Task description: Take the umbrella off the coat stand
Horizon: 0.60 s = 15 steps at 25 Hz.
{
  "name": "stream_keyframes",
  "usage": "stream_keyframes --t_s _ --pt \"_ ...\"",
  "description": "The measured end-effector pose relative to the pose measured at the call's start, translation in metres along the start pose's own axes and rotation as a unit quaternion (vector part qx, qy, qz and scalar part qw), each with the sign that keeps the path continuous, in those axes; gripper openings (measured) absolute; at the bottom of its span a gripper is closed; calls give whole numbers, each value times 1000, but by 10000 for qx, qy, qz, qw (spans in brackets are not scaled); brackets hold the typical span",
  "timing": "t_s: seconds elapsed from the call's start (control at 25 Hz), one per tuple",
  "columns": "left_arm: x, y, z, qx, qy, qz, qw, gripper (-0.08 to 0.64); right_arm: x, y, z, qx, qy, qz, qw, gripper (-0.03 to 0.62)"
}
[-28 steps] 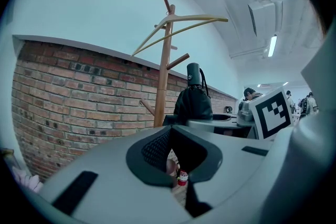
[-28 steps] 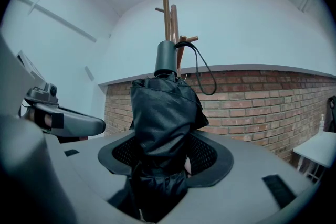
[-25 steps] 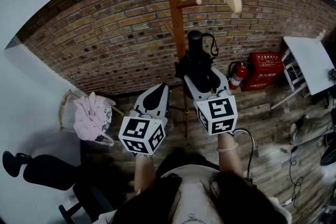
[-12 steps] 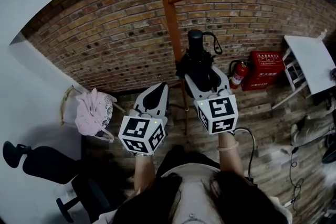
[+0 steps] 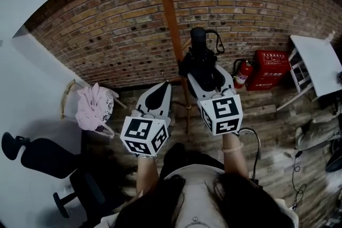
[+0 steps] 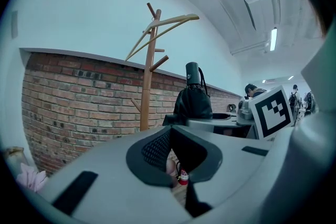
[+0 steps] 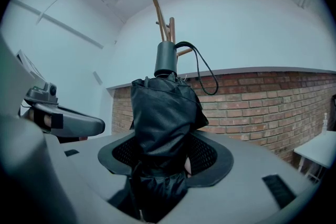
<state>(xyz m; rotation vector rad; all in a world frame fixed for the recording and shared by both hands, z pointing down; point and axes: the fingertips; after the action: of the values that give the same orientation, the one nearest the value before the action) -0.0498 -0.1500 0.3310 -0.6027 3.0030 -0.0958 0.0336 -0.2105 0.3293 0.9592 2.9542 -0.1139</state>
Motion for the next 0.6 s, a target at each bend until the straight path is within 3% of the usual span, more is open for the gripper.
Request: stream_keyframes --t_s 0.6 --pt "-22 23 -9 -5 28 243 9997 9 6 33 -11 16 22 153 9999 278"
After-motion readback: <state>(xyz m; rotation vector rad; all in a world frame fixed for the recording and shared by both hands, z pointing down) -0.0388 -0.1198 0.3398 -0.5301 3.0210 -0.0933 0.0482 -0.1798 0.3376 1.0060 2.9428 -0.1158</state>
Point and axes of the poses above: the fingertips, and each gripper's own axes: y backward along the fingers, x to its left, z out of its top, and after that the axes turned 7 degrees about -y, right-handed
